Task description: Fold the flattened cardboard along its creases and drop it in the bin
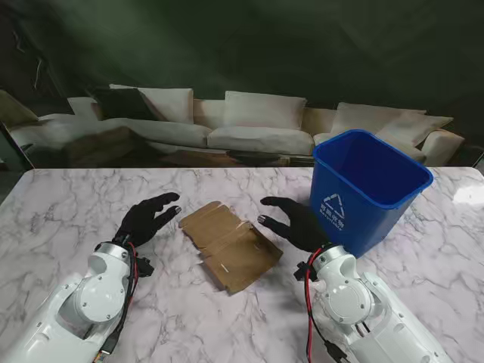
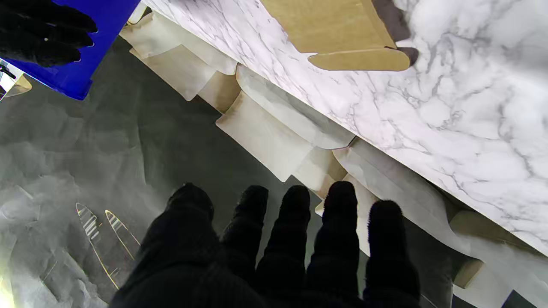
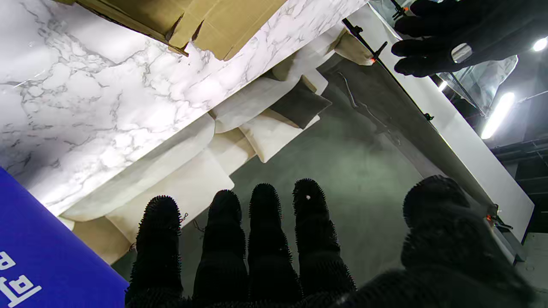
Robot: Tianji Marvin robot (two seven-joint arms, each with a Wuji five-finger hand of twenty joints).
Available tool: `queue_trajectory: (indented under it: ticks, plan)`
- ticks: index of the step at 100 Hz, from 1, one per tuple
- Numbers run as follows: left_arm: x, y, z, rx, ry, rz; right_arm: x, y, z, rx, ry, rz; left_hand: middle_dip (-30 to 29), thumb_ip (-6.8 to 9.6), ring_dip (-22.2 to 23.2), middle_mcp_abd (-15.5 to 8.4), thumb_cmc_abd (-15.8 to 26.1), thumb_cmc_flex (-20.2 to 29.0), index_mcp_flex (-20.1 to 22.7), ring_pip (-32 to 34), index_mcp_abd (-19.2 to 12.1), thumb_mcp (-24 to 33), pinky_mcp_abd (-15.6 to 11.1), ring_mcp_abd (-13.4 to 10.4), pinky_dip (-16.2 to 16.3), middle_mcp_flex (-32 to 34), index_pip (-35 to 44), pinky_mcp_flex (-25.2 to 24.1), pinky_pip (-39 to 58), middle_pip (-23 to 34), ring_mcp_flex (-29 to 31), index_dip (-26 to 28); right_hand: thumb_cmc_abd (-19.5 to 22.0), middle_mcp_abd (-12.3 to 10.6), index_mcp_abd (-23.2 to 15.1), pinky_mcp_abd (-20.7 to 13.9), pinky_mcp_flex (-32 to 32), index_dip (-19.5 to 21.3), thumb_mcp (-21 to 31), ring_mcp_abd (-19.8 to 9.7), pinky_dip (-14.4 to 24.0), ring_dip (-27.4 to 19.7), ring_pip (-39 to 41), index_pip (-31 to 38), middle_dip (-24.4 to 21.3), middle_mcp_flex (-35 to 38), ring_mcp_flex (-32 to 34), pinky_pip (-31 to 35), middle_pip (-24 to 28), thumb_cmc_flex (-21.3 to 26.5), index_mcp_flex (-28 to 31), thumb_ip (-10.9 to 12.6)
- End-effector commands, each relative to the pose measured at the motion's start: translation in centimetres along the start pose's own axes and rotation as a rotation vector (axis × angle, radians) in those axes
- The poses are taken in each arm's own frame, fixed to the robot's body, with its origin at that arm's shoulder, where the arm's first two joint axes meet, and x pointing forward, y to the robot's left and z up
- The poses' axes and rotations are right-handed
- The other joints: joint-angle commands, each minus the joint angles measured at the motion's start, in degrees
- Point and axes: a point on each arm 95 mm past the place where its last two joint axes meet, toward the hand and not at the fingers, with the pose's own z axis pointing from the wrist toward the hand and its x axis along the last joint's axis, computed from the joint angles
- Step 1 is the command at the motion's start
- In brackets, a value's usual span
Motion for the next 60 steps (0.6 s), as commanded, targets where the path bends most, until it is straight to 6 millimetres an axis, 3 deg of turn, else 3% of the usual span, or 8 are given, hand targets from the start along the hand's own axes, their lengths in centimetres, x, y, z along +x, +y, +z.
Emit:
queue_trajectory:
  ticks: [1, 19, 36, 51, 54, 60]
  plan:
    - [0.05, 0.14, 0.0, -0.014, -0.001, -0.005, 0.03, -0.15, 0.05, 0.003, 0.0, 0.002, 0.4, -0.53, 0.3, -0.4, 3.0, -0.3, 0.7, -0.1, 0.7, -1.8, 1.7, 0.5, 0.3, -0.1, -0.8, -1.0, -1.7, -0.2, -0.8, -0.6, 2.4, -1.1, -1.7, -1.6, -0.6, 0.2, -1.3, -1.9, -0.5, -0.9, -2.0, 0.3, -0.1, -0.6, -0.6, -0.8, -0.9, 0.7, -0.3, 1.2]
    - [-0.03, 0.0, -0.2, -0.012, -0.001, -0.004, 0.14, -0.2, 0.04, 0.003, 0.005, 0.001, 0.4, -0.54, 0.3, -0.3, 3.0, -0.3, 0.7, -0.2, 0.7, -1.8, 1.7, 0.4, 0.3, -0.1, -0.8, -1.1, -1.9, -0.3, -0.9, -0.7, 2.5, -1.1, -1.7, -1.7, -0.5, 0.2, -1.4, -2.0, -0.5, -1.0, -2.0, 0.3, -0.1, -0.6, -0.6, -0.8, -0.9, 0.6, -0.3, 1.2]
    - [0.06, -0.2, -0.48, -0.015, 0.009, 0.02, 0.21, -0.07, -0.06, 0.001, 0.009, -0.007, 0.4, -0.56, 0.2, -0.3, 3.0, -0.4, 1.0, -0.4, 0.7, -1.8, 1.7, 0.4, 0.3, -0.3, -0.6, -1.2, -2.1, -0.6, -1.0, -0.7, 1.9, -0.5, -1.5, -1.2, -1.1, 0.2, -1.5, -0.4, -0.5, -0.8, -1.9, 0.1, -0.1, -1.1, -0.9, -1.1, -0.9, 0.6, -0.9, 1.2]
    - [0.12, -0.02, -0.47, -0.036, 0.012, 0.029, -0.03, -0.09, 0.03, 0.021, -0.001, -0.039, 0.1, -0.59, 0.0, -0.2, 3.1, -0.6, 1.2, -0.7, 0.6, -1.8, 1.8, 0.5, 0.1, -0.6, -0.5, -1.3, -2.7, -1.1, -1.2, -0.6, -1.4, -0.4, -0.2, -0.1, -2.2, 0.0, -1.3, 0.1, -0.1, -0.3, -1.8, -0.6, 0.1, -2.4, -1.4, -1.6, -0.7, -0.1, -2.2, 1.3]
    - [0.12, 0.02, -0.45, -0.04, 0.012, 0.029, -0.12, -0.13, 0.08, 0.026, -0.002, -0.05, 0.0, -0.59, -0.1, -0.2, 3.0, -0.6, 1.2, -0.8, 0.6, -1.8, 1.8, 0.5, 0.0, -0.7, -0.5, -1.3, -2.8, -1.2, -1.3, -0.6, -3.1, -0.5, 0.4, -0.1, -2.2, 0.2, 2.9, 0.0, 1.5, 0.5, -2.2, -1.5, 0.0, -2.9, -1.5, -2.5, -0.4, -2.7, -2.6, 0.9]
    - [0.16, 0.06, -0.37, -0.046, 0.01, 0.026, -0.38, -0.22, 0.2, 0.032, -0.006, -0.089, 0.0, -0.58, -0.1, -0.1, 3.0, -0.5, 1.2, -0.9, 0.5, -1.8, 1.9, 0.5, 0.0, -0.7, -0.5, -1.3, -3.0, -1.3, -1.4, -0.6, -4.4, -0.1, 1.3, -0.1, -2.3, 0.1, 3.4, 0.2, 1.8, 0.6, -2.2, -2.2, 0.0, -3.4, -1.6, -2.8, -0.4, -3.5, -3.7, 0.8]
